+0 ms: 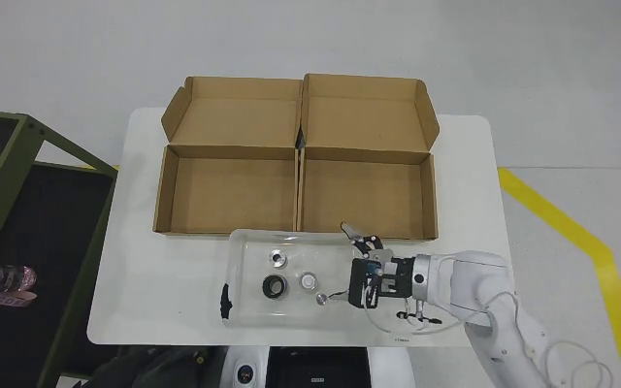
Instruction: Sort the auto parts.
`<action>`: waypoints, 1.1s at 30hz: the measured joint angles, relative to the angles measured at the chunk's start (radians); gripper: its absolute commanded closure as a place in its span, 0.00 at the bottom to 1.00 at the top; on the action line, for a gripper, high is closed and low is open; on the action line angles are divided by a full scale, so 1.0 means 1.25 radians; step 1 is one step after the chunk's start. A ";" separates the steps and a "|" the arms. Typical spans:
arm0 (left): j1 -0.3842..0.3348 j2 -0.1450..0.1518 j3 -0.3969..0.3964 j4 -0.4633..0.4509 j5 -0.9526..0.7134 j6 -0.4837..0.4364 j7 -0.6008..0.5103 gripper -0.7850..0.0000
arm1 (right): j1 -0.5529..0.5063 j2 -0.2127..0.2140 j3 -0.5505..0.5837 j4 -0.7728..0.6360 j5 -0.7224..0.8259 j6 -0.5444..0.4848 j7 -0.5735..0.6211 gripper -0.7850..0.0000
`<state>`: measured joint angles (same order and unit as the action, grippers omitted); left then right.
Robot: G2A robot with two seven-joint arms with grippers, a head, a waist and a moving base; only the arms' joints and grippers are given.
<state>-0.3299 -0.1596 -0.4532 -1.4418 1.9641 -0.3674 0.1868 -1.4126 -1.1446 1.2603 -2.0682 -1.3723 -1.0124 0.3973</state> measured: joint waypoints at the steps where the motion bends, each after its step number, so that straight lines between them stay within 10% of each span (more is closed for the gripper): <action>1: 0.000 0.000 0.000 0.000 0.000 0.000 0.000 0.00 | 0.003 0.000 -0.009 0.002 0.000 0.000 0.004 0.00; 33: 0.000 0.000 0.000 0.000 0.000 0.000 0.000 0.00 | 0.102 -0.004 -0.216 0.125 -0.007 0.057 0.044 0.00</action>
<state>-0.3299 -0.1596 -0.4532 -1.4418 1.9641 -0.3674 0.1868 -1.2846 -1.1495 0.9897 -1.9124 -1.3811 -0.9408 0.4519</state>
